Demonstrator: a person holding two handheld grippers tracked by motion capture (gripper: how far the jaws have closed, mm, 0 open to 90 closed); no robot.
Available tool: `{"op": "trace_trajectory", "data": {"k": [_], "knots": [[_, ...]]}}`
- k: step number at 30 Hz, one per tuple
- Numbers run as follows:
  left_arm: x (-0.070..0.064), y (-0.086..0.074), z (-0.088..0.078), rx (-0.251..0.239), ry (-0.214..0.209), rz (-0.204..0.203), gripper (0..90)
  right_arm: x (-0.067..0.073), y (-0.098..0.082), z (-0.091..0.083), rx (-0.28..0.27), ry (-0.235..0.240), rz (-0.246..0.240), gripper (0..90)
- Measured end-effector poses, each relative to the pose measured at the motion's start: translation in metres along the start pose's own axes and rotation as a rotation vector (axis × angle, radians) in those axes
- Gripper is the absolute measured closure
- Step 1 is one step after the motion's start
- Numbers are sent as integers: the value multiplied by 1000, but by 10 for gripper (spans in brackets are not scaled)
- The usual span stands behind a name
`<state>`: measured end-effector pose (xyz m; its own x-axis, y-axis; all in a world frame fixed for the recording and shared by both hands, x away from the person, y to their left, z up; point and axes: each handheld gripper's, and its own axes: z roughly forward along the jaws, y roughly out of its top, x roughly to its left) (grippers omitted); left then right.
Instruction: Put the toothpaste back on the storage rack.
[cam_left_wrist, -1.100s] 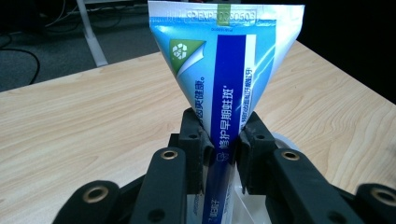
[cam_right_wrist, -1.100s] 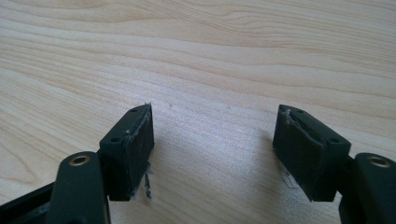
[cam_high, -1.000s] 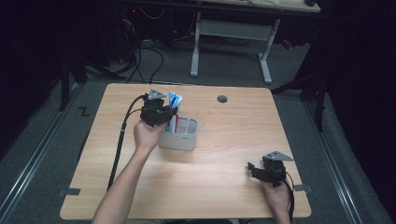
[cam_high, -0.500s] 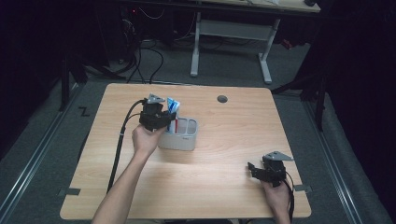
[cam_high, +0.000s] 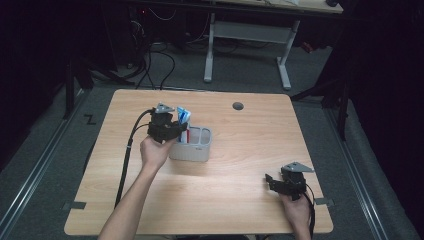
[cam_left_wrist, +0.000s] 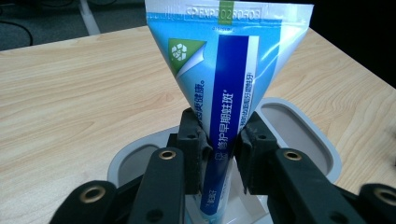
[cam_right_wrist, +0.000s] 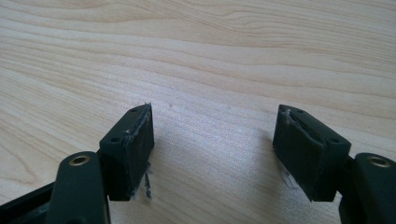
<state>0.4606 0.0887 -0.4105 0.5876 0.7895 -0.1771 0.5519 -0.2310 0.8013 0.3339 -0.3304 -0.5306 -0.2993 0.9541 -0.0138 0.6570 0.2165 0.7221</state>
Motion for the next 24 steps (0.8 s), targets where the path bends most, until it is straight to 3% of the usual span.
{"op": "trace_trajectory", "data": {"k": [11, 15, 24], "knots": [[3, -4, -6, -16, 7, -11, 672, 0, 0, 0, 0, -1, 0, 293], [5, -8, -9, -30, 5, -22, 581, 0, 0, 0, 0, -1, 0, 293], [8, -15, -24, -75, 20, -11, 498, 0, 0, 0, 0, -1, 0, 293]]}}
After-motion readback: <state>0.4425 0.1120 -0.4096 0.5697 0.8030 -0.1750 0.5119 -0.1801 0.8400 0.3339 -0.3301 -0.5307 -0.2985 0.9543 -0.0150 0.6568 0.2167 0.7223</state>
